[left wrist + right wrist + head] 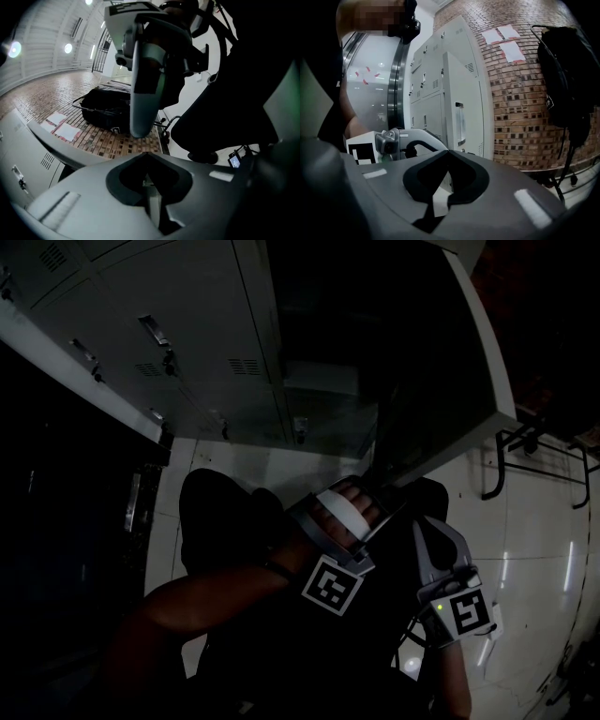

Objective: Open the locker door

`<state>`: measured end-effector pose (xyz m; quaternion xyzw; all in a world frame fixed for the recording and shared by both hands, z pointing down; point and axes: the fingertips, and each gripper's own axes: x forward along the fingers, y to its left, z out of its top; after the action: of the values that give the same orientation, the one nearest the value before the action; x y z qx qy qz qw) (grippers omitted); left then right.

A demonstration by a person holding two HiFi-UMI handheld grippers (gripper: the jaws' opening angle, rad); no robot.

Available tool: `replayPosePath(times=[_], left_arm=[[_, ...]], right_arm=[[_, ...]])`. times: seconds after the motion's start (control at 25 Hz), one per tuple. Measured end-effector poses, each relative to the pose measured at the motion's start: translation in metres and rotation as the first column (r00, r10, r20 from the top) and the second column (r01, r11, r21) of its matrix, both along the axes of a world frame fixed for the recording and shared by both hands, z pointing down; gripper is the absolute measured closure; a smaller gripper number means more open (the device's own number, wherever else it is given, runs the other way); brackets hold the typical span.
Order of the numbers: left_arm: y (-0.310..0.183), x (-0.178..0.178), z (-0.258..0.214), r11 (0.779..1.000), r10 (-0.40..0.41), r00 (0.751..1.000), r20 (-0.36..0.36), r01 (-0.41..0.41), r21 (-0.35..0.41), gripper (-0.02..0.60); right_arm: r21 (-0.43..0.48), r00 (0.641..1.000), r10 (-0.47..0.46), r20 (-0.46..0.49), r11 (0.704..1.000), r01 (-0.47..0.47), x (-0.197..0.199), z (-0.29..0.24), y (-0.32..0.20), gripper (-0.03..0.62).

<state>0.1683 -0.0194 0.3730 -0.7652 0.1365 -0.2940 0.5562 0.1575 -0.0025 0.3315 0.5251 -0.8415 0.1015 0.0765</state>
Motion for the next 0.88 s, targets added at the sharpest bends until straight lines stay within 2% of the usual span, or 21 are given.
replayPosePath(times=[0.2,0.32,0.48,0.68,0.88], left_arm=[[-0.010,-0.038,-0.010,0.994,-0.073,0.996,-0.047,0.070,-0.080,0.569],[-0.015,-0.059,-0.020,0.976,-0.145,0.984,-0.103,0.126,-0.178,0.569],[-0.017,-0.087,-0.030,0.929,-0.228,0.955,-0.189,0.155,-0.337,0.569],[-0.013,-0.116,-0.025,0.879,-0.281,0.925,-0.257,0.141,-0.455,0.569],[-0.008,-0.138,-0.017,0.792,-0.366,0.875,-0.318,0.113,-0.600,0.569]], right_arm=[[0.014,0.999,-0.049,-0.003,0.999,0.049,-0.019,-0.003,-0.008,0.591],[0.027,0.997,-0.081,0.004,0.996,0.081,-0.031,-0.006,-0.014,0.591],[0.043,0.991,-0.132,0.007,0.990,0.132,-0.050,-0.011,-0.023,0.591],[0.051,0.982,-0.186,0.011,0.981,0.185,-0.072,-0.010,-0.034,0.591],[0.043,0.975,-0.222,0.012,0.974,0.221,-0.088,-0.007,-0.038,0.591]])
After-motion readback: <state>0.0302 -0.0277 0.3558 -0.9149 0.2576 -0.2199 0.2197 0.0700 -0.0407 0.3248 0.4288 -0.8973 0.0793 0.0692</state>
